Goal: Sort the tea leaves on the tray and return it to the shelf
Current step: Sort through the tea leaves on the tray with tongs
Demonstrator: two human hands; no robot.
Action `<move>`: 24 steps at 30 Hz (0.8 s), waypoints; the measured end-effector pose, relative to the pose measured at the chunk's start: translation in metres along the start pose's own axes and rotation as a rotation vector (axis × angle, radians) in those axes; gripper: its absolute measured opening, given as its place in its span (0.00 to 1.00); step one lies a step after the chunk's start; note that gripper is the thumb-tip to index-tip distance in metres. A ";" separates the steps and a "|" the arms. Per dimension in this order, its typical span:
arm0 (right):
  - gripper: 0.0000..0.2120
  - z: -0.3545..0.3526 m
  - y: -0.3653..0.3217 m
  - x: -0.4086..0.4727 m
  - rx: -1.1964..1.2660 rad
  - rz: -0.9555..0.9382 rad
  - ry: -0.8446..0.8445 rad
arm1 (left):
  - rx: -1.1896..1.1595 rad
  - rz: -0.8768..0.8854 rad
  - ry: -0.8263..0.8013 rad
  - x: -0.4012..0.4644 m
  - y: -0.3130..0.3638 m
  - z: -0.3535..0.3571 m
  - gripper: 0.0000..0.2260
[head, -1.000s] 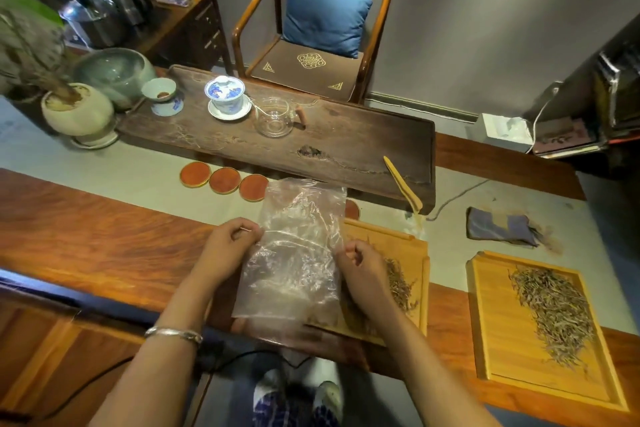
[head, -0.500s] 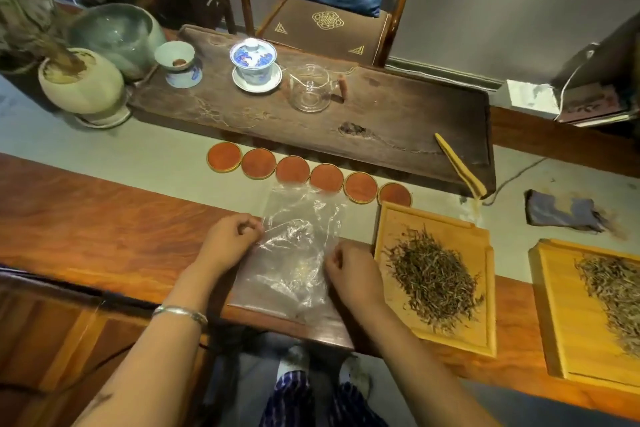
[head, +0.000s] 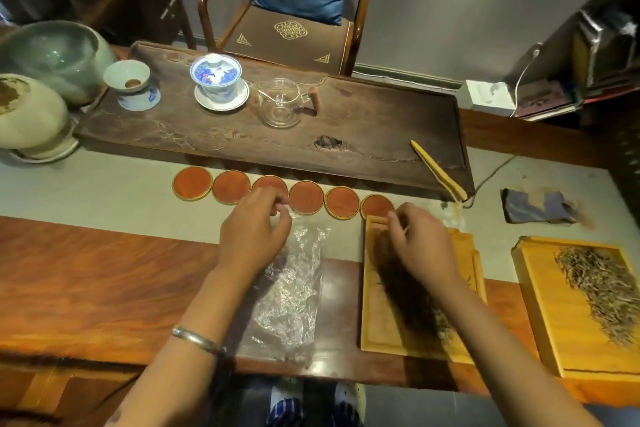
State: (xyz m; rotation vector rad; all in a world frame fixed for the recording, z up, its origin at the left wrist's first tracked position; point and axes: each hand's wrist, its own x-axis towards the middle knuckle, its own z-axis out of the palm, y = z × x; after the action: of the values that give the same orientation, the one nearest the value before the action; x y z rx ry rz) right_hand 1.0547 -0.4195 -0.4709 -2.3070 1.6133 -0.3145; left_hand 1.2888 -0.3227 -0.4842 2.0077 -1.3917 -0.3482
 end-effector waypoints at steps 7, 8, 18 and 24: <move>0.21 -0.040 0.079 0.108 -0.558 -0.096 -0.049 | -0.169 0.143 -0.289 0.022 0.048 0.091 0.07; 0.25 -0.039 0.085 0.118 -0.612 -0.153 -0.088 | -0.151 0.124 -0.300 0.015 0.043 0.104 0.06; 0.39 -0.028 0.123 0.160 -1.064 -0.660 -0.285 | -0.149 0.084 -0.287 -0.018 0.020 0.154 0.02; 0.17 -0.037 0.125 0.152 -1.101 -0.784 -0.293 | -0.191 0.111 -0.246 -0.025 0.018 0.165 0.08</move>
State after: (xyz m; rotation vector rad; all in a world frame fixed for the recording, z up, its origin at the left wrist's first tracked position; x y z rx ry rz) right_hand 0.9849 -0.6063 -0.4826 -3.4614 0.6701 0.9615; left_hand 1.1736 -0.3646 -0.5992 1.7689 -1.5484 -0.6701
